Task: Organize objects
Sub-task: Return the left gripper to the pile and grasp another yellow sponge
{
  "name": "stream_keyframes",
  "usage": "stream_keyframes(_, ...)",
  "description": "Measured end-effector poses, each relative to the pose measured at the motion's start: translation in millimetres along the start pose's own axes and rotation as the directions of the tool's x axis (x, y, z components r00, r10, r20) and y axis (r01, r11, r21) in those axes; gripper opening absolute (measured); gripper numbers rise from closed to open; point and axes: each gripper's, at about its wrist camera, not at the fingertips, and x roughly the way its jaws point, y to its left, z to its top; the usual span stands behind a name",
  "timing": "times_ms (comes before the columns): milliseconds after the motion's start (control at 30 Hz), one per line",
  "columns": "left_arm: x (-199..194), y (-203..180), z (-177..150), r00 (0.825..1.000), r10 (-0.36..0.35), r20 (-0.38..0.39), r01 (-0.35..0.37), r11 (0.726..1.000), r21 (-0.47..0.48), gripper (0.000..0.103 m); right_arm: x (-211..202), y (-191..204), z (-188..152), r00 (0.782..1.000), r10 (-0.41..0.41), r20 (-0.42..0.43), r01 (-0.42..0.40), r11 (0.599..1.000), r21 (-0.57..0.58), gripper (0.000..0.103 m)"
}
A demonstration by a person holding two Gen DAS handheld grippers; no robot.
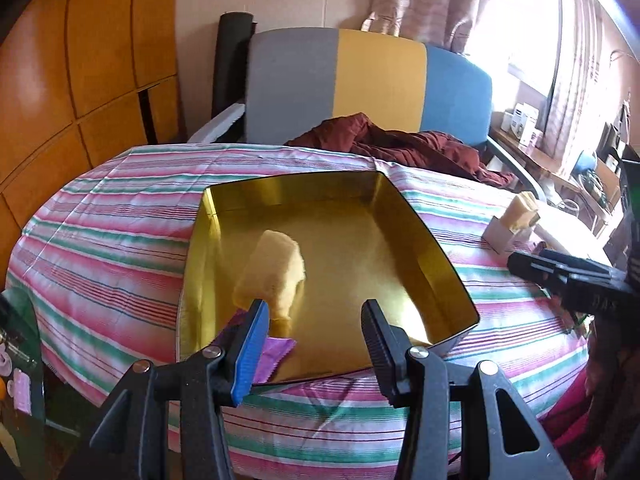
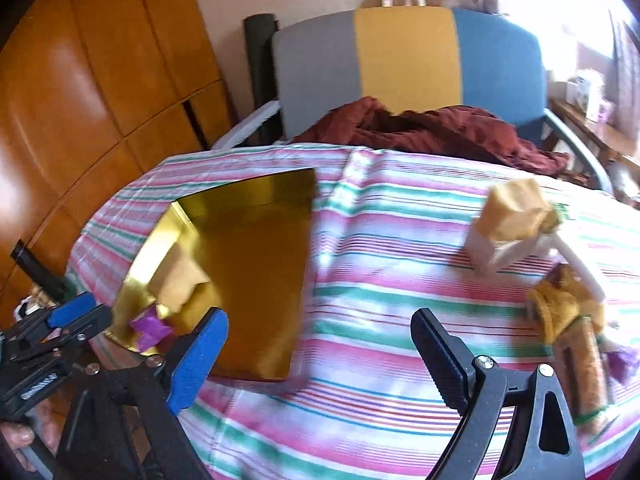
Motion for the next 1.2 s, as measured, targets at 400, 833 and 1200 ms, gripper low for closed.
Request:
stream_keyframes(400,13.7,-38.5,10.8,0.996,-0.085,-0.033,0.088,0.993,0.078,0.048,-32.3,-131.1,12.4,0.97,-0.239,0.037,0.229,0.957,0.176,0.095)
stream_keyframes(833,43.4,-130.0,36.6,0.975,-0.202,-0.096,0.219,0.953,0.21,0.048,-54.3,-231.5,5.7,0.94,-0.326,0.101,0.245,0.851,0.464,0.098)
stream_keyframes(1200,86.0,-204.5,71.7,0.936,-0.306,-0.171,0.341,0.91,0.235,0.063,-52.8,-242.6,-1.5,0.96,-0.261,0.103,0.167,0.827,0.537,0.099)
